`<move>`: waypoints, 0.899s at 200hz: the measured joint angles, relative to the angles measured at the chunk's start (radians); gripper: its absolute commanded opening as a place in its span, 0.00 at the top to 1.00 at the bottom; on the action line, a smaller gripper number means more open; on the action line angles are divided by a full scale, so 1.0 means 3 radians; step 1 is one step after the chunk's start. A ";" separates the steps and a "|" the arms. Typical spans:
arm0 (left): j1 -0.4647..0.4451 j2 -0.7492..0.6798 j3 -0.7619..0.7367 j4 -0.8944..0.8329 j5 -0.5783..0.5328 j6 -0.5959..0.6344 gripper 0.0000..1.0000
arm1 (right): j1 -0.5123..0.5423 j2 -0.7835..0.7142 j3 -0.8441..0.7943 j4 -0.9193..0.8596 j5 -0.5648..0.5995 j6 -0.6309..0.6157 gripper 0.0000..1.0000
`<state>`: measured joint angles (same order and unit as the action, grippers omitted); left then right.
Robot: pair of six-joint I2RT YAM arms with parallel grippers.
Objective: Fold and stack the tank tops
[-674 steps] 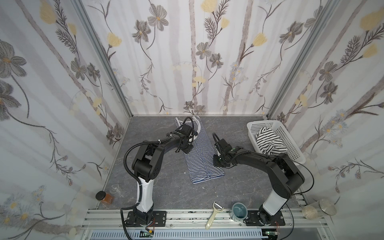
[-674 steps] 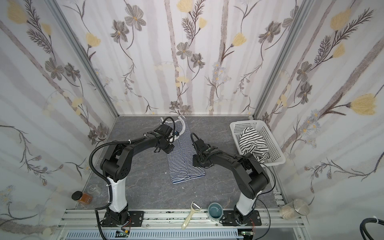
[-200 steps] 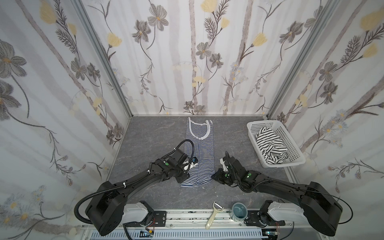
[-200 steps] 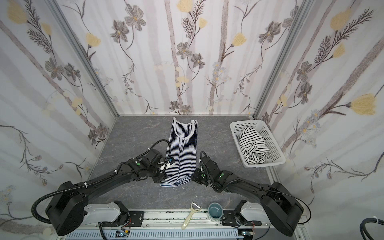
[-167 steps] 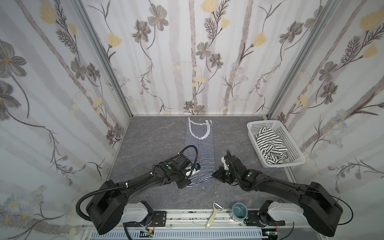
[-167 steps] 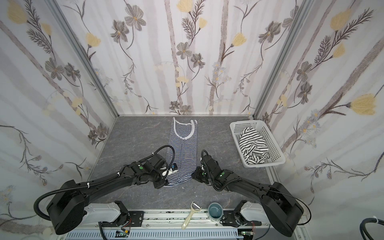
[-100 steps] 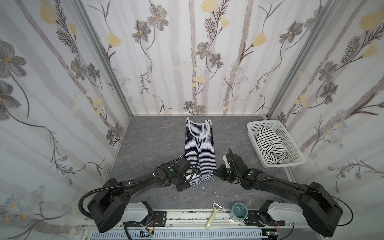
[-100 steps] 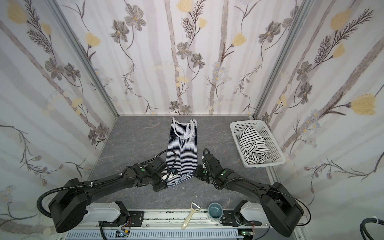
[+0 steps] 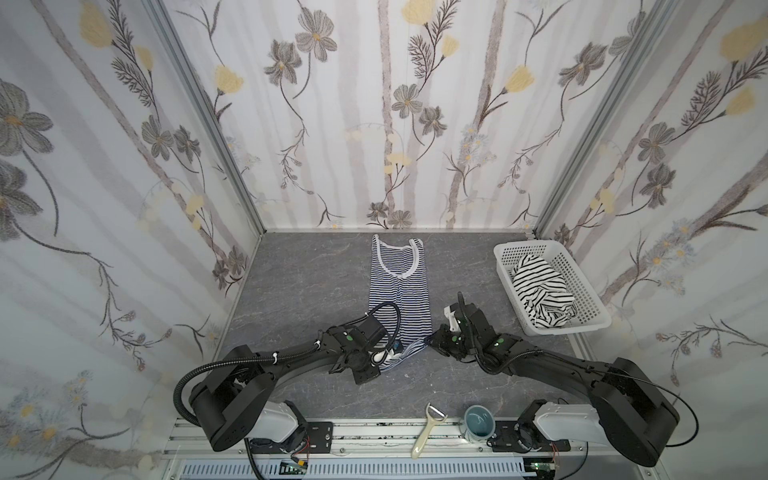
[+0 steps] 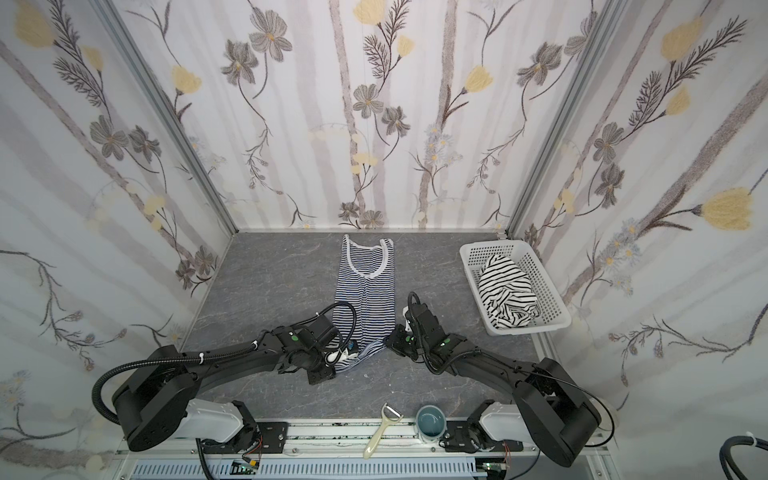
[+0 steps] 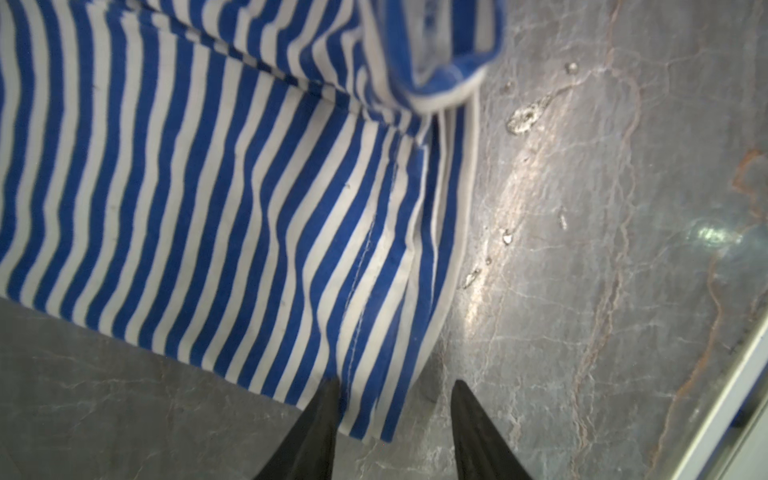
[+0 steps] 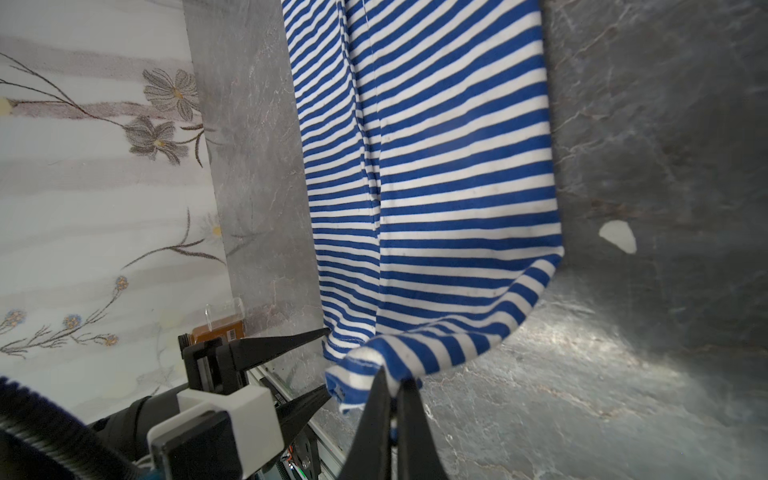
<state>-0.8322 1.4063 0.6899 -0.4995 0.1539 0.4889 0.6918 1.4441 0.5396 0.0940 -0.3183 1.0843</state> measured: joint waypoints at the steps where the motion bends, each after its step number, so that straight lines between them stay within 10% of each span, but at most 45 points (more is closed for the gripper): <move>1: 0.0000 0.0005 0.0001 0.0001 0.0003 0.0004 0.58 | -0.0001 0.0001 0.0003 0.0000 -0.0001 -0.0004 0.96; 118: -0.0001 0.0296 0.0088 0.0223 -0.0089 0.0048 1.00 | -0.0205 0.0076 0.0013 0.0042 -0.0145 -0.0128 0.96; 180: -0.0006 -0.0001 0.0154 -0.0024 0.0041 0.0103 1.00 | -0.0212 -0.0146 -0.0090 -0.0009 -0.0163 -0.0183 0.97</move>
<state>-0.8341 1.4059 0.7361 -0.5068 0.1661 0.5198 0.6281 1.4002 0.5125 0.0914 -0.3672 1.0294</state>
